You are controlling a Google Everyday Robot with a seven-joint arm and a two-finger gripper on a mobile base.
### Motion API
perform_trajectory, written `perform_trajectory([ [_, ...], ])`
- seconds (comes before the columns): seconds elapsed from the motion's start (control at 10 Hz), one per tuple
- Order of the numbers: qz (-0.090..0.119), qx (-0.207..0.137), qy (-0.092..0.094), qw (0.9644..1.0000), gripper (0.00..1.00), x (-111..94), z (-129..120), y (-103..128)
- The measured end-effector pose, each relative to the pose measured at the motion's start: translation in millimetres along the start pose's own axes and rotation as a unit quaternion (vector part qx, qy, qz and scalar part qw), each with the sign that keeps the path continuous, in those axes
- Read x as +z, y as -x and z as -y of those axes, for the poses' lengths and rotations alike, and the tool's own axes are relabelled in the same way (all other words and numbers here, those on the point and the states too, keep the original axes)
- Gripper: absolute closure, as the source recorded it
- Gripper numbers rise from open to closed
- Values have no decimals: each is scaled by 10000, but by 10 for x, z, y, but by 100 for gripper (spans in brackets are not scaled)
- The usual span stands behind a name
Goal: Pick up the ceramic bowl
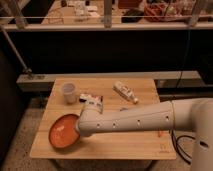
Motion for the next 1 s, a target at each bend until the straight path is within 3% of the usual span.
perform_trajectory([
  [0.2, 4, -51, -54, 10000, 96, -167, 2, -28],
  [1.0, -1, -210, -167, 9996, 96, -432, 25, -58],
])
